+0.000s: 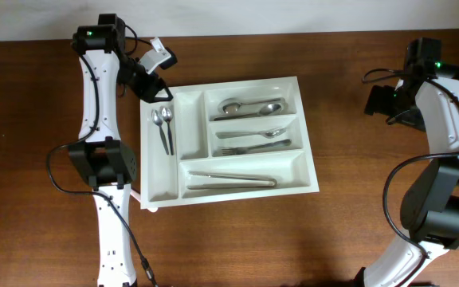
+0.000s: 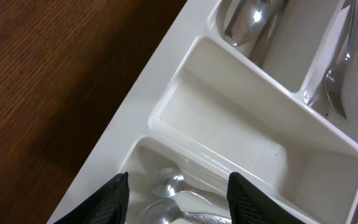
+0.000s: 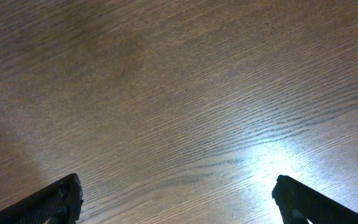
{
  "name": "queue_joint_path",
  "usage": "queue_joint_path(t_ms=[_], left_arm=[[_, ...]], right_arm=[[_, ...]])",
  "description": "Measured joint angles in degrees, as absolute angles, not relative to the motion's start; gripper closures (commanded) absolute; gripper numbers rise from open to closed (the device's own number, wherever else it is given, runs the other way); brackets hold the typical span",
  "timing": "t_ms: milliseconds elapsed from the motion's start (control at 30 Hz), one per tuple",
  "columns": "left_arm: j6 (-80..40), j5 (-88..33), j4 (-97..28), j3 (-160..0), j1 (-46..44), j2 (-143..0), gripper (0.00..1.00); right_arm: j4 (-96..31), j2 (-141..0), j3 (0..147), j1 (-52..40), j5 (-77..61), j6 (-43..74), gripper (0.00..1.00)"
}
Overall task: Pack container
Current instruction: 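Lower the spoon into the left compartment and open the left gripper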
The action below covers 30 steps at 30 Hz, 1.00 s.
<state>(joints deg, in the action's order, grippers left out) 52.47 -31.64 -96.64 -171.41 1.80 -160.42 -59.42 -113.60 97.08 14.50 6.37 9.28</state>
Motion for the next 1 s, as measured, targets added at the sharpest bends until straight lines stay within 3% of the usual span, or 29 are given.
queue_joint_path(t_ms=[133, 300, 433, 567, 633, 700, 833, 1000], left_arm=[[50.9, -31.5, -96.6, -171.4, 2.9, -160.3, 0.46], [47.6, -29.5, -95.4, -171.4, 6.3, -157.1, 0.38], [42.3, -26.0, -94.6, -171.4, 10.0, -150.7, 0.24], [36.2, -20.2, -96.4, -172.0, 13.2, -143.4, 0.21], [32.7, -16.2, -96.5, -172.5, 13.8, -140.9, 0.13], [28.4, -11.4, -96.5, -172.9, 14.0, -139.3, 0.13], [22.0, -4.0, -96.5, -172.8, 13.9, -139.2, 0.02], [18.0, 0.1, -96.2, -171.4, 13.9, -139.2, 0.00]], right_arm=[[-59.4, -113.6, 97.1, 14.5, 6.4, 9.3, 0.01], [-59.4, -113.6, 97.1, 14.5, 6.4, 9.3, 0.01], [-59.4, -113.6, 97.1, 14.5, 6.4, 9.2, 0.01], [-59.4, -113.6, 97.1, 14.5, 6.4, 9.3, 0.01], [-59.4, -113.6, 97.1, 14.5, 6.4, 9.3, 0.01], [-59.4, -113.6, 97.1, 14.5, 6.4, 9.3, 0.01], [-59.4, -113.6, 97.1, 14.5, 6.4, 9.2, 0.01], [-59.4, -113.6, 97.1, 14.5, 6.4, 9.3, 0.01]])
